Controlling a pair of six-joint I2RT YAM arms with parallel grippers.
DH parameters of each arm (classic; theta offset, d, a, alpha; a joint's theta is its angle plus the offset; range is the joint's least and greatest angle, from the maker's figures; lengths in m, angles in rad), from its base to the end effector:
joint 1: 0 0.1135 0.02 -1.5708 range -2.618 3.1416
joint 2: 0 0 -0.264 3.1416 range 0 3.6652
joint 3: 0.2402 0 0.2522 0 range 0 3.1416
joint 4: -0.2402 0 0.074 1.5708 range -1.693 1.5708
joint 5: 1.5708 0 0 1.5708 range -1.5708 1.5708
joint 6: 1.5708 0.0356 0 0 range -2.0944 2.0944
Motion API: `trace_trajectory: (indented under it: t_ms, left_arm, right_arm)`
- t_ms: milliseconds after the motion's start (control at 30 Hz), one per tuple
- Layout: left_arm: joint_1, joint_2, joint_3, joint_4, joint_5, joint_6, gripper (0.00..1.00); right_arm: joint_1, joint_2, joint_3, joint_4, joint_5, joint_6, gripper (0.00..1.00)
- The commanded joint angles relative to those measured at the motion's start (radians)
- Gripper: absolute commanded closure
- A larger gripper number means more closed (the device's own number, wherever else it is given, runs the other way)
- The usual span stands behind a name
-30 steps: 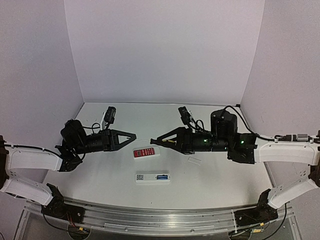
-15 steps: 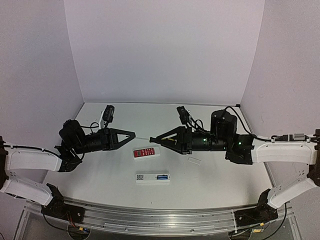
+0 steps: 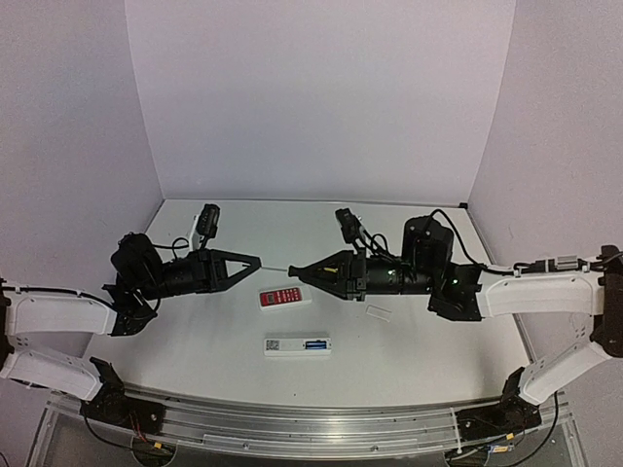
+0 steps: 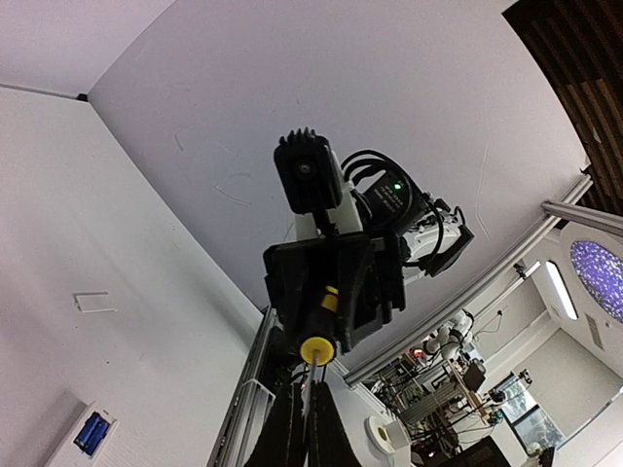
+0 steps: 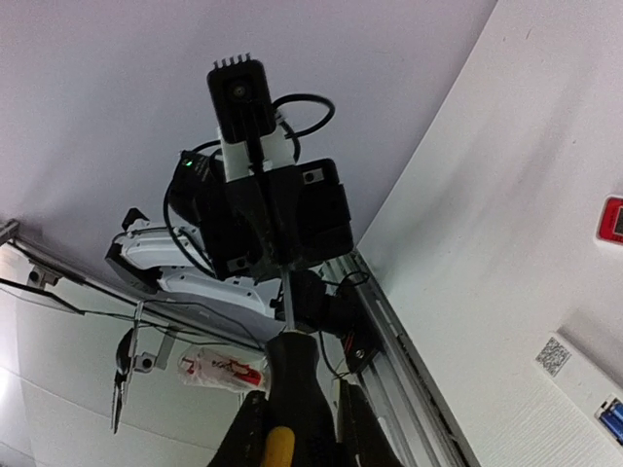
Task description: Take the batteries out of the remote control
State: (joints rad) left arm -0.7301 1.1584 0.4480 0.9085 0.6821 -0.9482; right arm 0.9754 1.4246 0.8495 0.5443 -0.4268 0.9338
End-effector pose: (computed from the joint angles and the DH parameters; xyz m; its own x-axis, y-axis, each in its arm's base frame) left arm 0.1629 -0.1759 0.2611 -0.7092 -0.2115 -0.6725 0.6896 -0.0097 -0.7241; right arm 0.1707 0.2782 0.2885 -0.8027 0.1199 -0.5842 -0.5724 0.1204 0.8111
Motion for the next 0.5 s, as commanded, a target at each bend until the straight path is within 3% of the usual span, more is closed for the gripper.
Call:
trace_trajectory:
  t_ms: [0, 67, 100, 133, 167, 233, 267, 467]
  left_arm:
    - [0.005, -0.031, 0.004, -0.068, -0.005, 0.028, 1.00]
    - [0.005, -0.044, 0.014, -0.120, -0.019, 0.044, 1.00]
    - [0.004, -0.051, 0.021, -0.158, -0.030, 0.054, 0.94]
    - [0.004, -0.059, 0.028, -0.199, -0.038, 0.063, 0.80]
    - [0.005, -0.067, 0.036, -0.241, -0.044, 0.071, 0.61]
    - [0.004, -0.091, 0.054, -0.340, -0.063, 0.080, 0.12]
    - [0.005, -0.104, 0.057, -0.386, -0.083, 0.083, 0.04]
    - [0.005, -0.265, 0.026, -0.659, -0.236, 0.069, 0.00]
  right_arm:
    - [0.007, -0.005, 0.014, 0.097, 0.007, -0.002, 0.94]
    - [0.007, -0.009, 0.003, 0.097, 0.024, -0.009, 1.00]
    - [0.008, -0.011, -0.004, 0.097, 0.034, -0.015, 1.00]
    - [0.008, -0.013, -0.012, 0.097, 0.045, -0.026, 1.00]
    - [0.007, -0.014, -0.022, 0.097, 0.055, -0.037, 1.00]
    - [0.004, -0.018, -0.047, 0.094, 0.072, -0.066, 1.00]
    - [0.001, -0.021, -0.057, 0.092, 0.073, -0.084, 1.00]
    - [-0.017, -0.046, -0.081, 0.081, 0.020, -0.149, 1.00]
